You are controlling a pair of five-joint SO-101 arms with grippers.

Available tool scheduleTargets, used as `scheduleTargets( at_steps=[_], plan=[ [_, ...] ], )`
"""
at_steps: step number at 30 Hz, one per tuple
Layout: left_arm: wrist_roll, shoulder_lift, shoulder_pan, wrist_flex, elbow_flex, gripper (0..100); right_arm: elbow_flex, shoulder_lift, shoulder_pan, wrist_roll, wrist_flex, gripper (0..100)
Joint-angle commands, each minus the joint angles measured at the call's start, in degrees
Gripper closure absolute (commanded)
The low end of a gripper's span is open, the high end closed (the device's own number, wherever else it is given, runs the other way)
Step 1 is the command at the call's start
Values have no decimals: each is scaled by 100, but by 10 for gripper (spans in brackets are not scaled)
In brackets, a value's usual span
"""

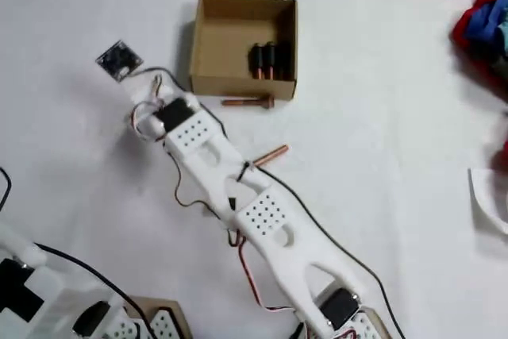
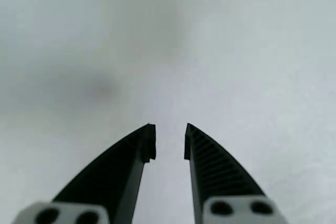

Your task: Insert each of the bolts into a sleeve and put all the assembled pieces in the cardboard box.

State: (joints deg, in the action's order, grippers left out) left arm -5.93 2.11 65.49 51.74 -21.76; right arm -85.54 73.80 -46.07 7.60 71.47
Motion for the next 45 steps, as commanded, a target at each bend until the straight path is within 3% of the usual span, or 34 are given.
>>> scheduleTargets(
  at_steps=[1, 10, 19, 26, 36, 42, 45],
  plan=[
    [-18, 35, -316, 18, 347, 887, -826, -866, 75, 44, 822, 978],
    [-308, 35, -448, 26, 356, 887, -387, -171, 75, 35, -1182, 978],
    [-316, 26, -484, 308, 338, 887, -352, 804, 136, 53, -1736, 978],
    [-316, 9, -721, 308, 338, 887, -378, 585, 268, 53, -242, 978],
    [-325, -26, -1881, 290, 295, 887, -378, -418, 593, 53, 2730, 978],
    [-308, -26, -2611, -387, -426, 887, -343, -1086, 857, 70, 2958, 975],
    [-299, -26, -2708, -721, -716, 887, -290, -1226, 1086, 765, 2976, 904]
  ],
)
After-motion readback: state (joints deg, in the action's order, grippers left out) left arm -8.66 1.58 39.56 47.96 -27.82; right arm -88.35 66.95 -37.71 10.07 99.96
